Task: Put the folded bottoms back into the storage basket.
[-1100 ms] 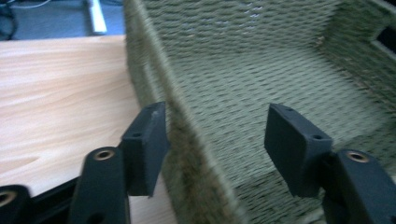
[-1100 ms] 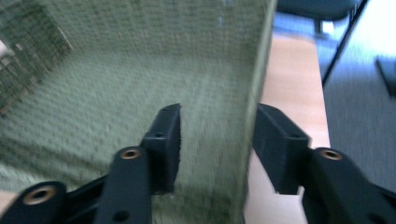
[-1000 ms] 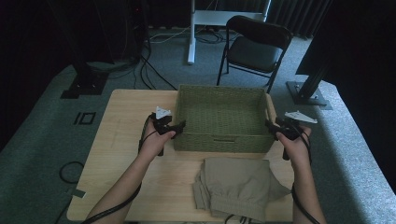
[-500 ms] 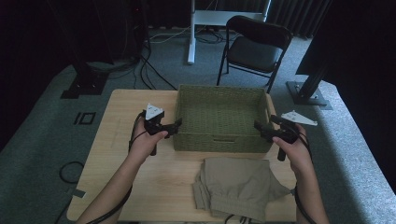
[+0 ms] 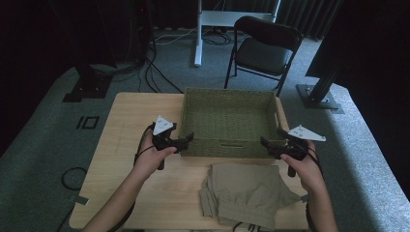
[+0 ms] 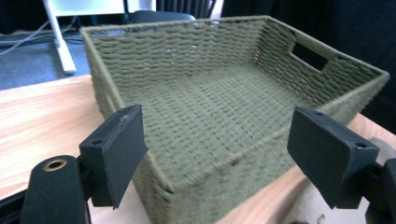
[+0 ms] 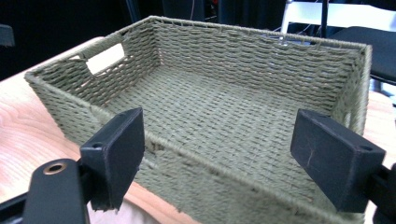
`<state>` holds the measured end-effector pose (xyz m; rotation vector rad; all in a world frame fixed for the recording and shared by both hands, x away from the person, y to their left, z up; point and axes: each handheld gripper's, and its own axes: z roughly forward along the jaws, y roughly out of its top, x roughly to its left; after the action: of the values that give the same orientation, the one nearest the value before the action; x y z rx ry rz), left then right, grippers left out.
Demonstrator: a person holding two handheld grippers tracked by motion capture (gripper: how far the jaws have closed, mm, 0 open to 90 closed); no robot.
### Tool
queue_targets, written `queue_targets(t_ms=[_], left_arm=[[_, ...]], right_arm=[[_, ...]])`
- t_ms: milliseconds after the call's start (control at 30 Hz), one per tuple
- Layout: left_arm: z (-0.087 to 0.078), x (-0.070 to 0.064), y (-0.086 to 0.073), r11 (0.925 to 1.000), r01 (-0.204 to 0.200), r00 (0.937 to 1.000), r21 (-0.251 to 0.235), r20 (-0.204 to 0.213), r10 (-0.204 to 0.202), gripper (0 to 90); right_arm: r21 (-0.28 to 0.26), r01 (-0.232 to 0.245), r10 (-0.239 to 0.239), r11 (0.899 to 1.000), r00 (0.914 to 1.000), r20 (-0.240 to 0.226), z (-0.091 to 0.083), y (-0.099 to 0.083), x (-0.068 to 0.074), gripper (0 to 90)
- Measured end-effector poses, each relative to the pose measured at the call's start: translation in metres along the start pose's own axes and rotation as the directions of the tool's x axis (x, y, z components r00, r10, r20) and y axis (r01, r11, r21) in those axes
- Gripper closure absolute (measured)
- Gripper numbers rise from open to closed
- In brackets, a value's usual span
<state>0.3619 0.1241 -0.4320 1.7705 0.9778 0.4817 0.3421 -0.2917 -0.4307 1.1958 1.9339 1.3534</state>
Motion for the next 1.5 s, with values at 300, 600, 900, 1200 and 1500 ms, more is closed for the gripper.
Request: queue_targets(t_ms=[300, 600, 900, 1200, 1500], left_arm=[[-0.003, -0.021, -0.007, 0.9992, -0.039, 0.9979, -0.004, 0.051, 0.04, 20.5], [0.001, -0.045, -0.024, 0.9967, -0.077, 0.9881, 0.025, 0.136, 0.073, 20.5], [0.015, -0.062, -0.044, 0.987, -0.128, 0.9768, 0.097, 0.185, 0.108, 20.5], [0.031, -0.072, -0.067, 0.9817, -0.094, 0.9781, 0.165, 0.199, 0.06, 20.5], [0.045, -0.085, -0.085, 0.9696, -0.118, 0.9787, 0.214, 0.19, 0.077, 20.6]], right_arm=[[-0.014, -0.017, 0.016, 1.0, 0.9997, -0.016, -0.013, -0.015, 0.006, 14.5], [0.02, -0.029, 0.03, 0.999, 0.9987, -0.041, -0.021, -0.032, 0.013, 14.6], [0.058, -0.027, 0.029, 0.998, 0.9991, -0.03, -0.021, -0.056, 0.013, 14.7], [0.117, -0.054, 0.055, 0.992, 0.9985, 0.0, -0.02, -0.084, 0.008, 15.5], [0.158, -0.116, 0.11, 0.981, 0.9929, 0.047, -0.019, -0.109, 0.003, 15.5]])
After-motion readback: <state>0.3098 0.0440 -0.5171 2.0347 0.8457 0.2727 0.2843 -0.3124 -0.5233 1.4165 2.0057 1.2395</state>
